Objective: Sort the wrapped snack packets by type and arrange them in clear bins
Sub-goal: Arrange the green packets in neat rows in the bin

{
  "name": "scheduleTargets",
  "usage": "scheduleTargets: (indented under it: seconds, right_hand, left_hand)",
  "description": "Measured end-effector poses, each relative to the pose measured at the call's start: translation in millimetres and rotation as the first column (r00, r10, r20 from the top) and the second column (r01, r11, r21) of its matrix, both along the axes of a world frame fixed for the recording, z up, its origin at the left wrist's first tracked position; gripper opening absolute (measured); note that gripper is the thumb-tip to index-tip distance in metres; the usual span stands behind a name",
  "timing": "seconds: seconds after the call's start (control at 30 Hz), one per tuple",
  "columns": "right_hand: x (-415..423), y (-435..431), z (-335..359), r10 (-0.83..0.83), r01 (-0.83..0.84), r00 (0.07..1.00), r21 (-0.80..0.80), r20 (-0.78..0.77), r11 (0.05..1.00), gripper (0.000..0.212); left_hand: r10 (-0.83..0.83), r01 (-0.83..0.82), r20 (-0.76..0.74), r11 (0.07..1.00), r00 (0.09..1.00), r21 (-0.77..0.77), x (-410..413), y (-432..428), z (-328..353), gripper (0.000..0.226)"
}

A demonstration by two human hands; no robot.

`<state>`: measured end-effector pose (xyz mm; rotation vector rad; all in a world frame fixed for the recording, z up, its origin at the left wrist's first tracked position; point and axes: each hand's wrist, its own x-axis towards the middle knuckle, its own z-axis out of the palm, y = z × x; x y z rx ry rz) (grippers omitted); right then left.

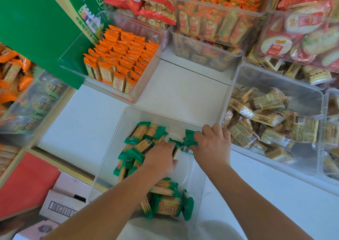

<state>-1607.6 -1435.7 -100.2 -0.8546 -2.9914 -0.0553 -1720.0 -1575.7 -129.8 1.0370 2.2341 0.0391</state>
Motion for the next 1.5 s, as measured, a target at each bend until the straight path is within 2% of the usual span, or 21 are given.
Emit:
scheduleTargets:
  seconds: [0.07, 0.27, 0.4, 0.5, 0.67, 0.8, 0.93, 1.03, 1.1, 1.17, 1.23, 1.33, 1.4, 1.5]
  right_hand:
    - [3, 1, -3, 0.007, -0.007, 0.999, -0.012, -0.047, 1.0, 0.026]
    - [12, 5, -8, 0.021, -0.033, 0.983, -0.063, -0.183, 0.997, 0.025]
    - [12, 2, -10, 0.0, -0.021, 0.973, -0.087, -0.229, 0.996, 0.024]
    - [11, 3, -12, -0.014, -0.012, 0.97, -0.105, -0.243, 0.994, 0.023]
    - [10, 2, -14, -0.023, 0.002, 0.969, -0.082, -0.247, 0.997, 0.021]
    - [9, 2, -17, -0.018, -0.001, 0.966, -0.073, -0.258, 0.997, 0.018]
    - [9, 2, -14, 0.018, -0.041, 0.967, -0.085, -0.253, 0.996, 0.015]
    - [16, -2, -7, 0.077, -0.113, 0.978, -0.18, -0.194, 0.977, 0.027]
    - [20, -6, -4, 0.129, -0.135, 0.991, -0.206, -0.045, 0.969, 0.034]
    - [15, -10, 2, 0.109, -0.081, 0.983, -0.183, 0.146, 0.98, 0.034]
    - [9, -15, 5, 0.07, -0.027, 0.962, -0.164, 0.263, 0.986, 0.029]
    - [4, -20, 7, 0.015, 0.025, 0.956, -0.132, 0.293, 0.991, 0.029]
    - [3, -20, 5, -0.014, 0.05, 0.965, -0.129, 0.261, 0.99, 0.03]
    - [6, -18, 5, -0.021, 0.05, 0.975, -0.129, 0.221, 0.99, 0.03]
  left_hand:
    - [-0.032, 0.033, 0.013, 0.999, 0.999, -0.013, -1, -4, -1, 0.066]
    - [-0.012, 0.013, 0.015, 0.999, 1.0, -0.05, -13, 11, -1, 0.049]
    - [0.113, -0.113, 0.027, 0.994, 0.993, -0.007, -13, 19, -3, 0.066]
    - [0.136, -0.136, 0.008, 0.99, 0.991, -0.036, -12, 19, -8, 0.066]
    - [0.123, -0.118, 0.181, 0.992, 0.976, -0.037, -19, 17, -4, 0.059]
    - [0.12, -0.149, 0.342, 0.987, 0.932, 0.059, -30, 3, 9, 0.036]
    - [0.111, -0.177, 0.364, 0.972, 0.925, 0.152, -26, -5, 11, 0.029]
    - [0.196, -0.322, 0.424, 0.913, 0.884, 0.25, -14, 1, 10, 0.024]
    - [0.227, -0.391, 0.472, 0.876, 0.852, 0.283, -7, 5, 10, 0.022]
    - [0.222, -0.402, 0.507, 0.872, 0.833, 0.278, -4, 7, 11, 0.022]
    - [0.155, -0.319, 0.505, 0.912, 0.849, 0.257, -7, 0, 20, 0.025]
    - [-0.116, 0.077, 0.339, 0.989, 0.934, 0.126, -20, -24, 49, 0.058]
    - [-0.306, 0.318, 0.217, 0.948, 0.927, -0.025, -23, -38, 66, 0.077]
    - [-0.397, 0.417, 0.186, 0.905, 0.899, -0.085, -15, -44, 70, 0.079]
